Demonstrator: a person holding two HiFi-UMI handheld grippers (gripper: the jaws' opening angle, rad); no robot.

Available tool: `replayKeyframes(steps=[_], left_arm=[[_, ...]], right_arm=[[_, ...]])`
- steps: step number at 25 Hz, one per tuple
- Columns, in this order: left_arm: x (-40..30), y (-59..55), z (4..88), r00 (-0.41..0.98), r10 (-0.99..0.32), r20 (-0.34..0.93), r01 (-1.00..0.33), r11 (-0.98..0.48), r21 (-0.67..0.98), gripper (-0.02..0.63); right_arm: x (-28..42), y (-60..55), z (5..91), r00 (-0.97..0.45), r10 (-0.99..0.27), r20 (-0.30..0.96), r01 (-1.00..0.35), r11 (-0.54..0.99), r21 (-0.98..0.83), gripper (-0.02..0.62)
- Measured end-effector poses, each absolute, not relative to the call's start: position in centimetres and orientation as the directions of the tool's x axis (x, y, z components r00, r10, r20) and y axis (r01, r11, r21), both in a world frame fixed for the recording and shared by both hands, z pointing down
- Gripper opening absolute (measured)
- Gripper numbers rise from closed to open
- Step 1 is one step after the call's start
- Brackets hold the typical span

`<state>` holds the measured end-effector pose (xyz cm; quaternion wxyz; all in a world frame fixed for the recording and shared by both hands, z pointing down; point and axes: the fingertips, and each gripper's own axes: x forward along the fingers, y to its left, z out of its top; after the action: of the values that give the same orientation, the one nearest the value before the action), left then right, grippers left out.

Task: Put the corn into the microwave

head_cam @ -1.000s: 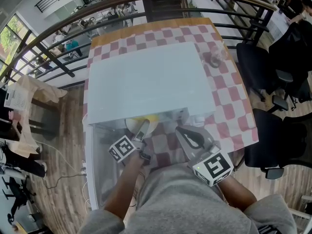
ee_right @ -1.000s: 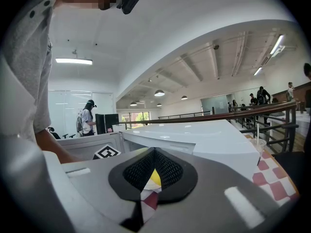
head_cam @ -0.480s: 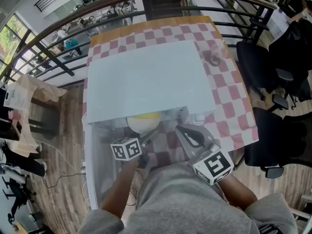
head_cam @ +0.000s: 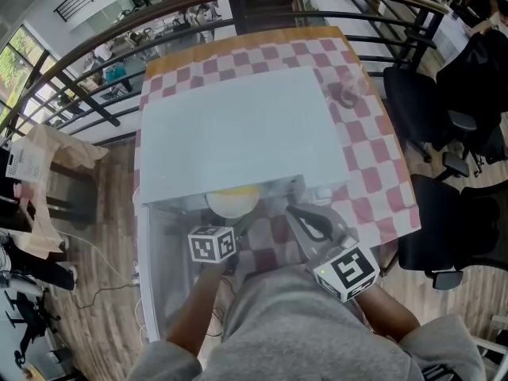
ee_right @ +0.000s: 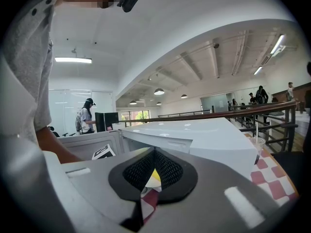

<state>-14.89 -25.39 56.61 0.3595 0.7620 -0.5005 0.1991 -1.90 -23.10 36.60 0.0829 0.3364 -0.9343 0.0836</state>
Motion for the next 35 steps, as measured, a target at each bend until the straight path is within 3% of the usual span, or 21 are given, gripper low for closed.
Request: replayKeyframes(steps=[4, 9, 35], left_arm=[[-15.3, -25.7, 57.1, 0.406, -0.62, 0.671, -0.905, -0.173, 0.388, 0.249], [-17.0, -26.4, 57.1, 0.312, -0.646, 0.697, -0.93, -0.058, 0.362, 0.016], [-17.7, -27.1, 55.9, 0.247, -0.666, 0.704, -0.943, 0.002, 0.333, 0.011]], right_arm=[[-1.9, -23.3, 36.6, -0.76, -0.615, 0.21, -0.642, 0.76, -0.098, 0.0], [-1.7, -23.4, 36.8, -0.755, -0.619, 0.215, -0.648, 0.755, -0.101, 0.0], [-1.1, -23.0, 37.5, -0.758, -0.614, 0.219, -0.645, 0.756, -0.113, 0.0]])
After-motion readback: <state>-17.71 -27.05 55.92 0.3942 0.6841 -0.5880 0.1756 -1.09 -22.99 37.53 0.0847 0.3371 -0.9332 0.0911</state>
